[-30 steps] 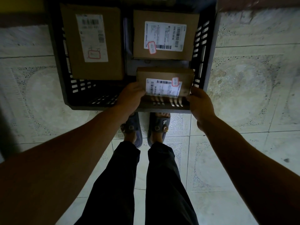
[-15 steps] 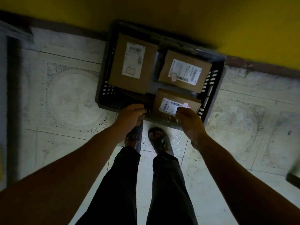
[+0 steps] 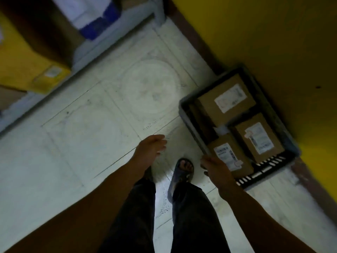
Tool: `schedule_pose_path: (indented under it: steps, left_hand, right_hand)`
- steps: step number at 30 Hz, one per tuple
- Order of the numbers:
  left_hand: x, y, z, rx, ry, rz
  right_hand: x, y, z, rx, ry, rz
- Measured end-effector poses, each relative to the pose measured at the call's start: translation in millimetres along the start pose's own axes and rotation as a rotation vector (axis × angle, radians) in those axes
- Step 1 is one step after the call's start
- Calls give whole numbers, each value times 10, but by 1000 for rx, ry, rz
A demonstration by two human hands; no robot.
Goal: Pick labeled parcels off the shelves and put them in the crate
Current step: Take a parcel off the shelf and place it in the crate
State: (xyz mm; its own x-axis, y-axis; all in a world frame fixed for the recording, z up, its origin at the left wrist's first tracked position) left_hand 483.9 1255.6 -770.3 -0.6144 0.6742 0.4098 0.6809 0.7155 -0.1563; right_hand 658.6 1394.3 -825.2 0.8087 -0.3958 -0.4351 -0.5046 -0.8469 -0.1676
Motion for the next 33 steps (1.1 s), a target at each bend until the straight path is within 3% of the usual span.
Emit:
schedule_pose_path:
  steps: [12, 14, 24, 33]
  left_hand:
    - [-1532, -1796, -563, 250, -50, -648]
    - [-1651, -1860, -629, 246, -49, -672]
    - [-3265, -3780, -1382, 361, -110, -1021]
    - [-4004, -5162, -1479, 460, -84, -1135]
  right_hand:
    - [-591, 2104, -437, -263, -179, -558]
    - [-561, 2216, -521, -265, -184, -612]
    - [14, 4619, -1624, -366, -137, -856]
    - [119, 6569, -1874, -519, -189, -1024]
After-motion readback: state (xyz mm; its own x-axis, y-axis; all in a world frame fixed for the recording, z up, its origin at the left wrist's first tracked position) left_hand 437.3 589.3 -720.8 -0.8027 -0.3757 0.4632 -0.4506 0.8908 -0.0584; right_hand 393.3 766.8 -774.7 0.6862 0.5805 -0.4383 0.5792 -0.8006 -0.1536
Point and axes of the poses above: each hand's wrist, its own z-axis towards the middle knuckle, its own y-axis out of the palm, x = y × z, the point moved 3 cm from there along z, towards the middle knuckle, and after that the axes turned 8 degrees about z, right-handed, at the moved point
